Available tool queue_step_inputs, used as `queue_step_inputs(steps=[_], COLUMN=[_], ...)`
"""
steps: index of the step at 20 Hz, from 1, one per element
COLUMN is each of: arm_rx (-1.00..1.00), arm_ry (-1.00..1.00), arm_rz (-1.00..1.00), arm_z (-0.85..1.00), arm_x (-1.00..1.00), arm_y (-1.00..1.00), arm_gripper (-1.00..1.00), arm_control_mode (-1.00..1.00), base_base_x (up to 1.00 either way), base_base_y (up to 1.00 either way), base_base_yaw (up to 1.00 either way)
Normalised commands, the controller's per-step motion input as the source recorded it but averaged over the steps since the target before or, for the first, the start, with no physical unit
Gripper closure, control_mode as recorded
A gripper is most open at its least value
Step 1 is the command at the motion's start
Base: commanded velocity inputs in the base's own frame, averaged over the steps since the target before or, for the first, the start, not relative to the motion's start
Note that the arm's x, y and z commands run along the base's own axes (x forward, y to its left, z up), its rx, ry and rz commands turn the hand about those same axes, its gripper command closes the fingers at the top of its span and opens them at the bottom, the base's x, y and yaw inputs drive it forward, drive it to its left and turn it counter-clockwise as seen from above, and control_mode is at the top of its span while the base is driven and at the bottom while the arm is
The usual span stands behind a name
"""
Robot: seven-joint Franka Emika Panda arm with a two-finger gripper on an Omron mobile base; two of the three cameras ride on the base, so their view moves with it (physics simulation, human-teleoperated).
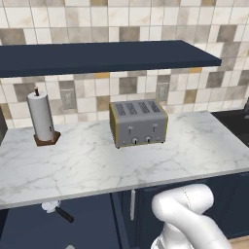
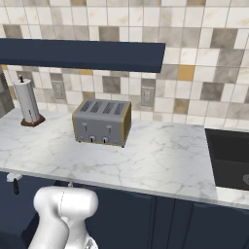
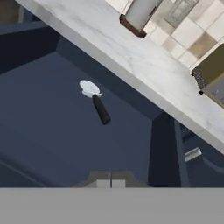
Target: Take the pizza cutter from the drawer on the left and place it on the dining counter for cutting.
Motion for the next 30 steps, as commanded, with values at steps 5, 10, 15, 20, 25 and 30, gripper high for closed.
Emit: queue_step_inputs(steps=[5, 10, 15, 20, 25, 30], arm_rx=[0.02, 0.07, 0.14, 0.09, 0.0, 0.05], arm_ry=[0.27, 0.34, 0.26, 0.18, 0.12, 0.16], arm_rz=[0.0, 0.0, 0.0, 0.0, 0.0, 0.0], arm_z=[0.11, 0.05, 0.19, 0.04, 0.0, -0.07], arm_x=[0.23, 0.32, 0.37, 0.3, 0.36, 0.3], arm_y=[-0.22, -0.14, -0.04, 0.0, -0.02, -0.01], arm_gripper=[1.0, 1.0, 1.0, -1.0, -1.0, -1.0], arm_control_mode=[-1.0, -1.0, -1.0, -1.0, -1.0, -1.0], base_base_x=[0.0, 0.0, 0.0, 0.0, 0.0, 0.0], base_base_y=[0.0, 0.0, 0.0, 0.0, 0.0, 0.0], base_base_yaw=[0.0, 0.0, 0.0, 0.0, 0.0, 0.0])
